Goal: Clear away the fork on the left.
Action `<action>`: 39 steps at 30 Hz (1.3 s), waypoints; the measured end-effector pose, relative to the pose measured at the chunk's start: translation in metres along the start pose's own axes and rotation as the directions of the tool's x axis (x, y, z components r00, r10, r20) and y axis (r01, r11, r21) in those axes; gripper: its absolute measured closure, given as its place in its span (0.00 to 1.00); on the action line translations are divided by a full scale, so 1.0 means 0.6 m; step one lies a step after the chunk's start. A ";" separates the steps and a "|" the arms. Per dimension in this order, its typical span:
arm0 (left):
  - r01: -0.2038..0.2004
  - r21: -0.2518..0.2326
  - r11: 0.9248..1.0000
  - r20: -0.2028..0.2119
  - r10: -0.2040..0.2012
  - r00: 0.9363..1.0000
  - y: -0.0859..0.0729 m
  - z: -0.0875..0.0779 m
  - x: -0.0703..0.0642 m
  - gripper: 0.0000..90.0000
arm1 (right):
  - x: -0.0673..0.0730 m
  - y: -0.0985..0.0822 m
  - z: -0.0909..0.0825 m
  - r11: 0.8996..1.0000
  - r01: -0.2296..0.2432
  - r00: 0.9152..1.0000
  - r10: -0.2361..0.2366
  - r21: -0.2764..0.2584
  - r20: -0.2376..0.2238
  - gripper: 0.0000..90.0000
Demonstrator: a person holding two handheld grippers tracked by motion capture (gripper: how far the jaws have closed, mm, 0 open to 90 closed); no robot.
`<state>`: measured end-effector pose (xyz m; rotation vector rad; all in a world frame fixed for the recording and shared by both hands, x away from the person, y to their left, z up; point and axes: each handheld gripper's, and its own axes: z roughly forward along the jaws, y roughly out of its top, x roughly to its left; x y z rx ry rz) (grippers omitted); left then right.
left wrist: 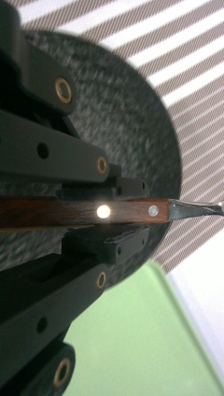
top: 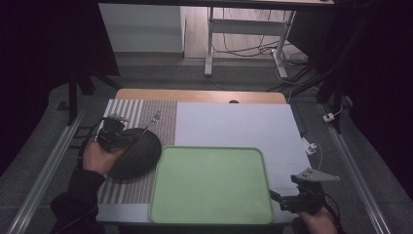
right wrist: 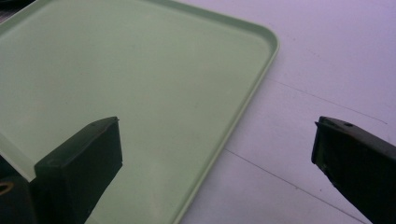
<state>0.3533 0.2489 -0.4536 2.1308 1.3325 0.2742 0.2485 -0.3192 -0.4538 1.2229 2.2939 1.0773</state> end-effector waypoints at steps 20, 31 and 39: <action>-0.055 0.001 0.998 0.056 0.055 0.997 -0.065 0.002 -0.144 0.85 | 0.001 0.000 0.000 1.000 0.009 1.000 -0.009 0.002 -0.004 0.02; -0.103 0.044 0.994 0.070 0.099 0.993 -0.086 0.039 -0.213 0.85 | 0.002 0.000 0.000 1.000 0.013 1.000 -0.013 0.001 -0.003 0.02; -0.152 0.097 0.984 0.072 0.146 0.987 -0.092 0.080 -0.236 0.85 | 0.002 0.000 0.000 1.000 0.017 1.000 -0.017 0.005 -0.003 0.02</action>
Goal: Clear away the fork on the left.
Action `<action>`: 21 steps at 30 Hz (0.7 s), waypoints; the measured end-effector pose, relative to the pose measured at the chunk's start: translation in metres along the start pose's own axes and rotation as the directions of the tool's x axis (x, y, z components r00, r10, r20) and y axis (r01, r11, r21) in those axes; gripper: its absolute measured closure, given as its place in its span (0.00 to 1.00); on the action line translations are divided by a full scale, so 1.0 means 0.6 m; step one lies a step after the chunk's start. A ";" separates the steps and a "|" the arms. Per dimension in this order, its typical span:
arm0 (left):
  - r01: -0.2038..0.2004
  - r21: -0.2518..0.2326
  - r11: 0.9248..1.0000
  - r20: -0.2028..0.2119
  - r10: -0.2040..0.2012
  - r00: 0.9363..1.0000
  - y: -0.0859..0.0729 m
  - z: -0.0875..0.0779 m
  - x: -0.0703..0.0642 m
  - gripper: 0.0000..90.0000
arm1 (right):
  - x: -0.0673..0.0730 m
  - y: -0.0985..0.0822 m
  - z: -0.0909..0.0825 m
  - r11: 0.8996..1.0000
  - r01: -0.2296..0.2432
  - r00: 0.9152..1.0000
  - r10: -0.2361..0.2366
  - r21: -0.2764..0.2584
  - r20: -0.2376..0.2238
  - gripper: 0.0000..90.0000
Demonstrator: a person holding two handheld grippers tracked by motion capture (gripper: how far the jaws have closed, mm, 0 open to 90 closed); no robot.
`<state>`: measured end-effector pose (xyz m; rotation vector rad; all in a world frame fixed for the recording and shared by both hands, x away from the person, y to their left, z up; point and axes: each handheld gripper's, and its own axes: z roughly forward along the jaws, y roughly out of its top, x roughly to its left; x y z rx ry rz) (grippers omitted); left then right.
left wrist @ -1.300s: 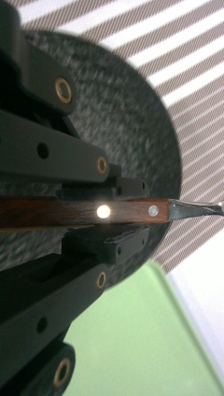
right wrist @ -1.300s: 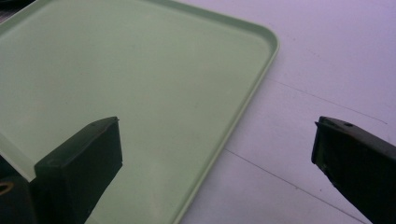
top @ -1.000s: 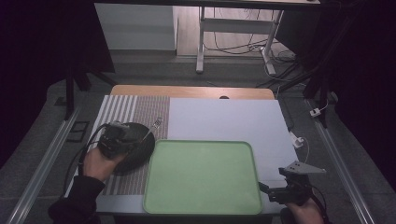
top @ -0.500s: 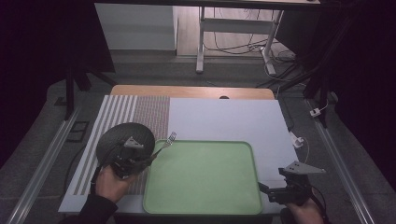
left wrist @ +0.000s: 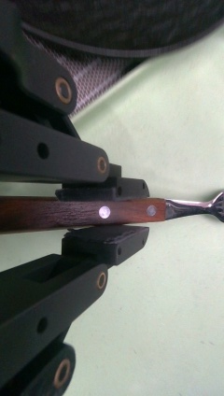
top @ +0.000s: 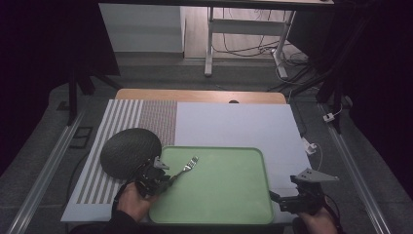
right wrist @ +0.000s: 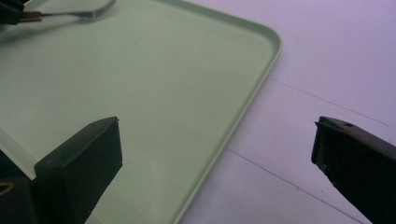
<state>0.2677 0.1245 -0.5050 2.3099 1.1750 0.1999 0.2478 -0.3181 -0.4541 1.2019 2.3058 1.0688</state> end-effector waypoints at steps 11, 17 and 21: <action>0.028 -0.016 0.999 0.074 -0.027 0.997 0.011 -0.001 0.015 0.73 | 0.000 0.000 0.001 1.000 0.000 1.000 0.000 0.002 0.000 0.02; -0.016 -0.028 0.999 0.098 0.019 0.995 0.046 -0.007 0.019 0.93 | 0.001 0.001 0.002 1.000 0.006 1.000 -0.006 0.012 0.003 0.02; -0.054 -0.031 0.998 0.121 0.058 0.991 0.064 0.006 0.017 0.99 | 0.000 0.001 0.002 1.000 0.003 1.000 -0.003 0.013 0.005 0.02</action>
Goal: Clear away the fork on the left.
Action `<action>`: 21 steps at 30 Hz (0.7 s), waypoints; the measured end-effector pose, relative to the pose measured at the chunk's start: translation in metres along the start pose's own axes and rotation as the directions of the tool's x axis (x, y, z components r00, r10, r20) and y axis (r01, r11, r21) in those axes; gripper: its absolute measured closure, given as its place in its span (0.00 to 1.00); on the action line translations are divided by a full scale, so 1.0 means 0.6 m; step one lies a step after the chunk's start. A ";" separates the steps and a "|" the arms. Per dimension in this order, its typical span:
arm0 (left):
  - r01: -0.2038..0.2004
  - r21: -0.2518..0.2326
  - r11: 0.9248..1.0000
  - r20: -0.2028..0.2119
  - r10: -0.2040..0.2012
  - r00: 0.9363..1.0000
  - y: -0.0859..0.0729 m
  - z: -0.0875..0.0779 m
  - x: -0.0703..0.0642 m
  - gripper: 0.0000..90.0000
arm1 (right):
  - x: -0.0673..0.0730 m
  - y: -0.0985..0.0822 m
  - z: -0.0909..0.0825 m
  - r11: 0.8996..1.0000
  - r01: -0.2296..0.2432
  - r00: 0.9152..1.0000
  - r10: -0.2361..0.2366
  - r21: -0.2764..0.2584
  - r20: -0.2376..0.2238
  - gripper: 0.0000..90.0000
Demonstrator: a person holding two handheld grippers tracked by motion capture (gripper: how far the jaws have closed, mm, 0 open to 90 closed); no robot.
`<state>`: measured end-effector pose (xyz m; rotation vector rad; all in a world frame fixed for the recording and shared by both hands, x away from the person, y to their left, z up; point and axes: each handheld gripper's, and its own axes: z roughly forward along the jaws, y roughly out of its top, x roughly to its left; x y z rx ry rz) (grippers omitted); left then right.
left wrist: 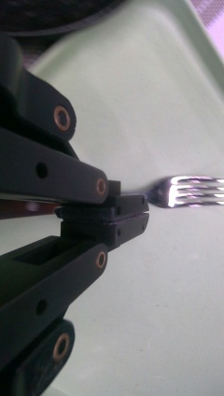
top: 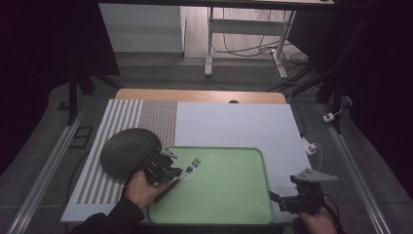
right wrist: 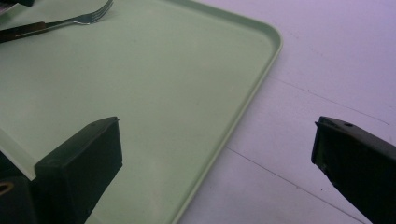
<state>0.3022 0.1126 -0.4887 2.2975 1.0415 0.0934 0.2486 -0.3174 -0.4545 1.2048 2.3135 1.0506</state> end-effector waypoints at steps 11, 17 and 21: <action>-0.057 0.072 0.996 -0.003 0.057 0.998 0.022 0.062 -0.012 0.99 | -0.001 -0.002 -0.002 1.000 -0.009 1.000 0.009 -0.005 0.000 0.02; -0.033 0.097 0.995 -0.019 0.035 0.999 0.015 0.064 -0.006 0.99 | 0.000 -0.003 -0.004 1.000 -0.004 1.000 0.004 -0.008 0.002 0.02; -0.011 0.096 0.995 -0.025 0.014 1.000 0.009 0.058 0.004 0.99 | 0.000 -0.003 -0.004 1.000 -0.007 1.000 0.007 -0.010 0.000 0.02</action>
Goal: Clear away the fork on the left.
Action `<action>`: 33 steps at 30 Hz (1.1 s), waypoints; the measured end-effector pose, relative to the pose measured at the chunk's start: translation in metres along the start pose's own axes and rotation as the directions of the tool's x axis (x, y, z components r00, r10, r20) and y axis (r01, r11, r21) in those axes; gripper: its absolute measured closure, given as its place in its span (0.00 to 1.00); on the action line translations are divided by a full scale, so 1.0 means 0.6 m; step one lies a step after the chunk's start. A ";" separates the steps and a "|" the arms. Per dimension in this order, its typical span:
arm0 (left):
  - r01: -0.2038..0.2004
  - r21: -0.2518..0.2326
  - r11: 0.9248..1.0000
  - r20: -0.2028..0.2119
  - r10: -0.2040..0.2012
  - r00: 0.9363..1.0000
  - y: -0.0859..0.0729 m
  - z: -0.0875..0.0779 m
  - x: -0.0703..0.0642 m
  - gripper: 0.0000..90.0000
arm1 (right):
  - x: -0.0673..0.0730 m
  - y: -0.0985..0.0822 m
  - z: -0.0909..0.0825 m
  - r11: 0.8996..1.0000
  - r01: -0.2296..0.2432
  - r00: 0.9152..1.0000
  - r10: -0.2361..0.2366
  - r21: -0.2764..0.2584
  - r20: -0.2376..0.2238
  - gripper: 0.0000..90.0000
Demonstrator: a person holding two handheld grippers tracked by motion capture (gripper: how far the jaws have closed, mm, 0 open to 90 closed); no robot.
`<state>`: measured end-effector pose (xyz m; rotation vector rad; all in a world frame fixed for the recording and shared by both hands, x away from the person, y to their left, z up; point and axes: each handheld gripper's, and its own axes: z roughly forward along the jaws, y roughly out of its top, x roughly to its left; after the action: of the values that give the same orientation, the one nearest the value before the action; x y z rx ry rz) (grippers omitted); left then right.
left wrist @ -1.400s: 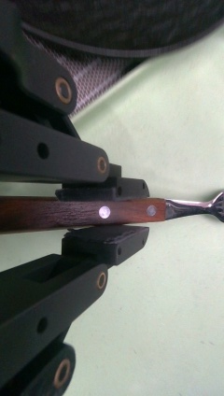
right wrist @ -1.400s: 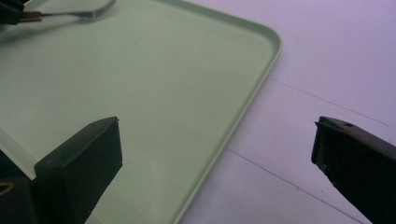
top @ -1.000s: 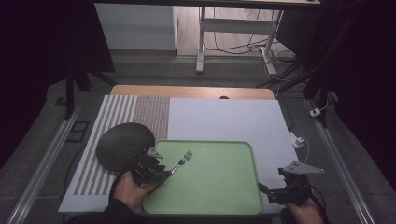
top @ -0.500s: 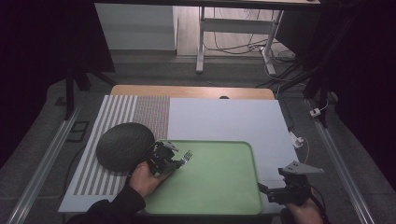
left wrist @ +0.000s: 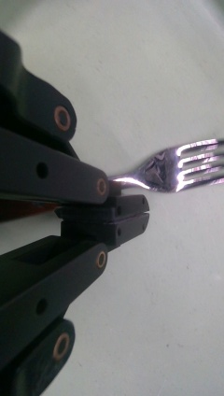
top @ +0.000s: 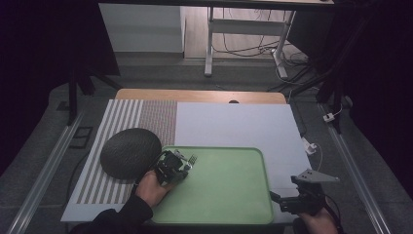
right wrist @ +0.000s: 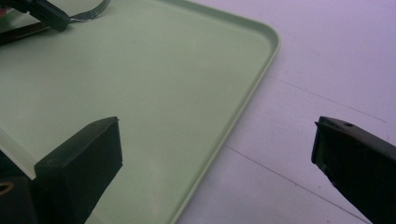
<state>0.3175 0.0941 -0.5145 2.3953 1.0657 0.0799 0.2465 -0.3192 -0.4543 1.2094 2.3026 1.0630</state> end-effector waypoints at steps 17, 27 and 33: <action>0.098 0.021 0.995 -0.012 -0.097 0.995 -0.036 -0.028 0.042 0.99 | 0.000 0.001 0.000 1.000 0.002 1.000 -0.002 0.000 -0.002 0.02; 0.146 0.034 0.989 -0.024 -0.145 0.989 -0.050 -0.040 0.062 0.99 | 0.000 0.001 0.000 1.000 0.002 1.000 -0.002 0.001 -0.001 0.02; 0.128 0.038 0.991 -0.034 -0.127 0.991 -0.050 -0.041 0.061 0.98 | 0.000 0.001 0.001 1.000 -0.002 1.000 0.002 0.002 0.000 0.02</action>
<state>0.3164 0.1473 -0.5131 2.3612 1.2436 0.0525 0.2470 -0.3188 -0.4541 1.2126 2.3033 1.0622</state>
